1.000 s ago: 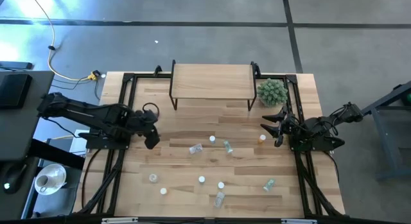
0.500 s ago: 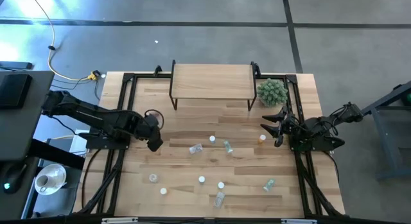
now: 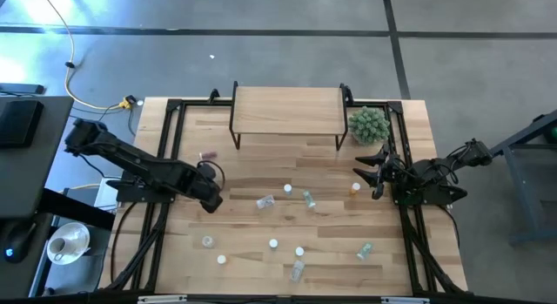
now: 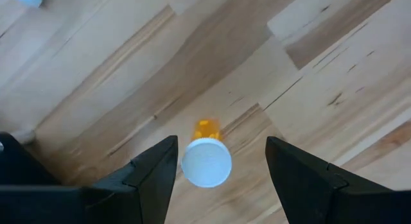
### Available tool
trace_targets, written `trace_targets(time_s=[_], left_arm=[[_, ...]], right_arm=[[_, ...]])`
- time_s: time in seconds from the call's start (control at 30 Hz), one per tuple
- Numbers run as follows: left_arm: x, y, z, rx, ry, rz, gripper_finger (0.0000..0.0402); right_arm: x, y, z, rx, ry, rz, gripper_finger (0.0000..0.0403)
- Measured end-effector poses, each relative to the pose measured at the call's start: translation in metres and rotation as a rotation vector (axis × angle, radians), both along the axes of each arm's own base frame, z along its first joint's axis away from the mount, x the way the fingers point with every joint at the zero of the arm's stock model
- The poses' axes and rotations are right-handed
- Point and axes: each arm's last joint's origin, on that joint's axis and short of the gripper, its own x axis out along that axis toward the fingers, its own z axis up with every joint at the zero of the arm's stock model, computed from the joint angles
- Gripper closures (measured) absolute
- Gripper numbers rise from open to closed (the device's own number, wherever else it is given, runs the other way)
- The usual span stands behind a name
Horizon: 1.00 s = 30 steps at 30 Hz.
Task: Pick and place medicine bottles onto shelf by color
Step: Put the left orange pill bottle on the shelf
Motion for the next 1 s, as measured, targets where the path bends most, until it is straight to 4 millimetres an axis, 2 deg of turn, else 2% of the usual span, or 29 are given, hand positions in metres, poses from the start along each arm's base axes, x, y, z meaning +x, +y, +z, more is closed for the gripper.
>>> trace_targets(time_s=[0.3, 0.87, 1.0], left_arm=[[0.003, -0.006, -0.009, 0.001, 0.052, 0.010, 0.0186], [0.005, -0.007, -0.014, 0.010, 0.086, -0.026, 0.0288], [0.006, -0.004, -0.013, 0.012, 0.094, -0.067, 0.0296]], right_arm=[[0.000, 0.000, 0.000, 0.000, 0.001, 0.000, 0.0217], [0.000, 0.000, 0.000, 0.000, 0.000, 0.000, 0.0217], [0.000, 0.000, 0.000, -0.001, 0.001, 0.000, 0.0217]])
